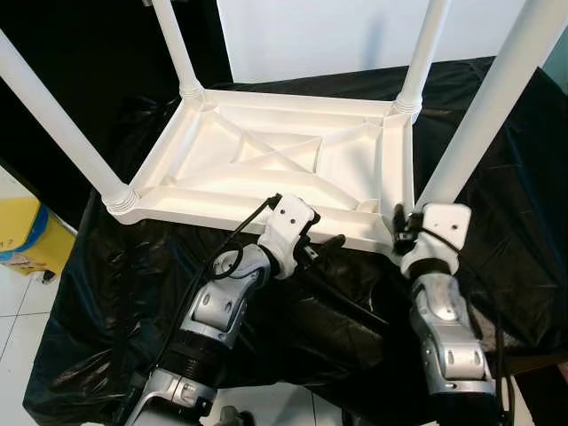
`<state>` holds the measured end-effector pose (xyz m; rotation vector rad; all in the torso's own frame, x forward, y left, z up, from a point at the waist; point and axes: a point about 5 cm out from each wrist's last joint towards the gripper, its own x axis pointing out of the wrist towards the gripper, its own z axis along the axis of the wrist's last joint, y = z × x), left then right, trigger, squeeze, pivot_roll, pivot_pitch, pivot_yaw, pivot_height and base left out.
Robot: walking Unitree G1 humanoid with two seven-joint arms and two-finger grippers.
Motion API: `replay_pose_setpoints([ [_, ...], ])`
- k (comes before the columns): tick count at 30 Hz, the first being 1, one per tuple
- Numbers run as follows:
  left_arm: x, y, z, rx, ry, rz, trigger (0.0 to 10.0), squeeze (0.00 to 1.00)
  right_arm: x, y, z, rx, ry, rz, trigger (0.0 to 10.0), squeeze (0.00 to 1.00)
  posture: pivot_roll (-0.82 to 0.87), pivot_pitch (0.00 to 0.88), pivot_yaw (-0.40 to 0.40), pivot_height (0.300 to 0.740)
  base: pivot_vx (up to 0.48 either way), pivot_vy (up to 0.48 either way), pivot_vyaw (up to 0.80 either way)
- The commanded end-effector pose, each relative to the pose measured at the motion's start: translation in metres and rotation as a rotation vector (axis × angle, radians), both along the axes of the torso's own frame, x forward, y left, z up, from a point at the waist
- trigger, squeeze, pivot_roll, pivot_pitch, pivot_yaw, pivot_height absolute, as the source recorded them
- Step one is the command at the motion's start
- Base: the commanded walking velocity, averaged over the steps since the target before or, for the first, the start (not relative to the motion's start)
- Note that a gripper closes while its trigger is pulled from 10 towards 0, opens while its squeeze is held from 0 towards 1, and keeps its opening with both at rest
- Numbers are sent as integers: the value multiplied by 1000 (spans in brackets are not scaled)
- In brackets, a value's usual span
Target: Building children table
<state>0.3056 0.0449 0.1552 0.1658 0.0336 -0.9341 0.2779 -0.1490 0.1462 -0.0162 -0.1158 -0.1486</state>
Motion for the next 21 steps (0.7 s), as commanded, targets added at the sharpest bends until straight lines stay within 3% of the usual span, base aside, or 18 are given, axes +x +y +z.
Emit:
replay_pose_setpoints([
  [1, 6, 5, 0, 3, -13, 98, 10000, 0, -1, 8, -8, 12, 41, 27, 10000, 1000, -199, 114, 62, 740, 0, 0, 0],
  [10, 9, 5, 2, -1, -22, 103, 10000, 0, 2, 3, 2, 6, -1, 84, 10000, 1000, -208, 114, 67, 740, 0, 0, 0],
  [11, 9, 6, 3, -1, -23, 102, 10000, 0, 3, 2, 3, -2, -7, 118, 10000, 0, -210, 116, 67, 740, 0, 0, 0],
  [21, 8, 6, 2, 3, -22, 90, 10000, 0, 5, -5, 10, -70, -27, 272, 10000, 0, -212, 123, 69, 740, 0, 0, 0],
])
